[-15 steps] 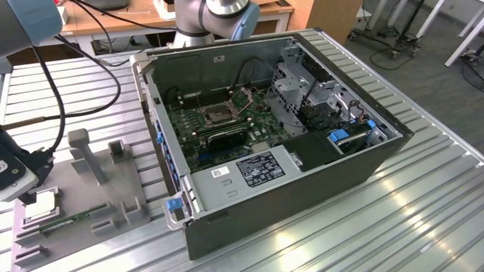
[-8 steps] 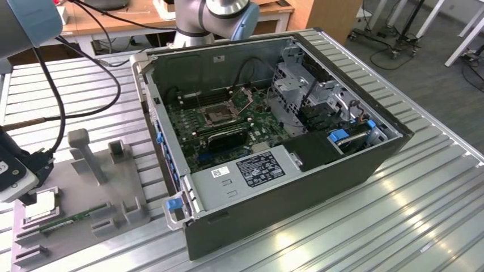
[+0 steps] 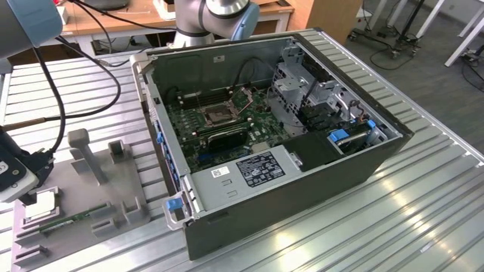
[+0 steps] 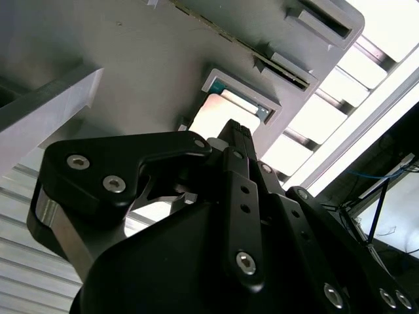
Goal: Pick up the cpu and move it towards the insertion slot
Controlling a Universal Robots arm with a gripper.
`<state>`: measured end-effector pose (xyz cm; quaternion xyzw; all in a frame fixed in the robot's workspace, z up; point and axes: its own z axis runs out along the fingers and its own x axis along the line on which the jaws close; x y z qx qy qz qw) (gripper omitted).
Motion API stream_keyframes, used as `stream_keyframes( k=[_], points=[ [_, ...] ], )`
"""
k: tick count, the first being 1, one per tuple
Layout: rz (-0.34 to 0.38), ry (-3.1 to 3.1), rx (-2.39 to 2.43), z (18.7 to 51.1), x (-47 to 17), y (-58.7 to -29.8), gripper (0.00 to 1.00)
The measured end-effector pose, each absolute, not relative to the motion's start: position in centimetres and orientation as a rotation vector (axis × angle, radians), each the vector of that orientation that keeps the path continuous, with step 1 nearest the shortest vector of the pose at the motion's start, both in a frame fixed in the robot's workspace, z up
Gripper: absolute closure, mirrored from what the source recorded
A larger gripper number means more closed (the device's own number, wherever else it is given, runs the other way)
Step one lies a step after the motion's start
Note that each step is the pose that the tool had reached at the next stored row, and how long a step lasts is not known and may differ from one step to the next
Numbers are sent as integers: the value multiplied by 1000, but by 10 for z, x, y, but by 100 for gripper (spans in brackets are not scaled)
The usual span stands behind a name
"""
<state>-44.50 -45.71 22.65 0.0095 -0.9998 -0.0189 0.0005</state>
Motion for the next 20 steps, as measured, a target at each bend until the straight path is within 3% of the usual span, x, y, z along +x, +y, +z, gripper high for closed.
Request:
stream_keyframes(
  k=[1, 2, 4, 5, 6, 10, 20],
  points=[
    [-59, -3140, 30, 227, -445, -457, 89],
    [-59, -3140, 30, 226, -445, -457, 83],
    [-59, -3140, 30, 226, -445, -457, 83],
    [-59, -3140, 30, 226, -445, -457, 71],
    [-59, -3140, 30, 226, -445, -457, 71],
    [-59, -3140, 30, 226, -445, -457, 47],
    [-59, -3140, 30, 222, -445, -457, 47]
  ],
)
